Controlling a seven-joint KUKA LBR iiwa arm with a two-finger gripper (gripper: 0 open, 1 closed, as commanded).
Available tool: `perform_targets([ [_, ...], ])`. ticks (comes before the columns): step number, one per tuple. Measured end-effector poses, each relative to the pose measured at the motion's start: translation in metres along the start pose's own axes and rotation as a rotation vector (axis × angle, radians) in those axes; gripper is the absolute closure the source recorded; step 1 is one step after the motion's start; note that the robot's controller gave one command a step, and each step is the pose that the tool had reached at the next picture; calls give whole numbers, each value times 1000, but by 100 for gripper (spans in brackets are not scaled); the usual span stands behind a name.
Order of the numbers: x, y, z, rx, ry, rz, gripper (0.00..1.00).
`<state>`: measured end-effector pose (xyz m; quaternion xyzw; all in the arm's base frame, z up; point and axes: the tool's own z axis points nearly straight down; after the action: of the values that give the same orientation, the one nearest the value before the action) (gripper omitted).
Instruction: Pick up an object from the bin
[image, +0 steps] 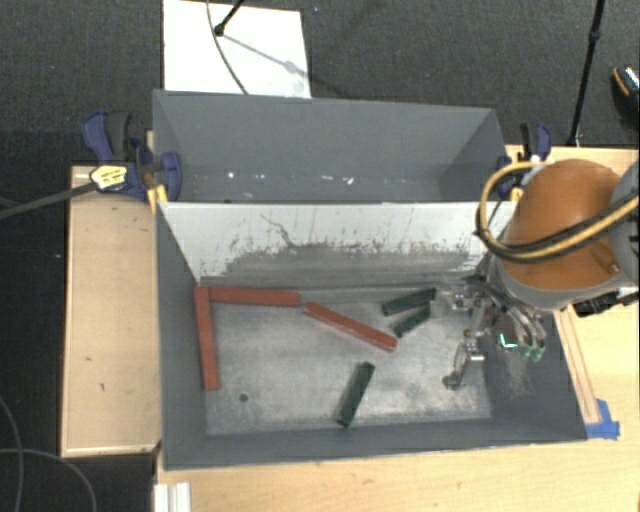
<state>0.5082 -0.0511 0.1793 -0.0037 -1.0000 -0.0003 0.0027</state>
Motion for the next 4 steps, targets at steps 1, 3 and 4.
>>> perform_targets([
  [1, -63, 13, 112, -1, -8, -7, 0],
  [3, -68, 25, 106, 1, -19, 91, 100],
  [4, -67, 26, 108, 0, -13, 89, 0],
])
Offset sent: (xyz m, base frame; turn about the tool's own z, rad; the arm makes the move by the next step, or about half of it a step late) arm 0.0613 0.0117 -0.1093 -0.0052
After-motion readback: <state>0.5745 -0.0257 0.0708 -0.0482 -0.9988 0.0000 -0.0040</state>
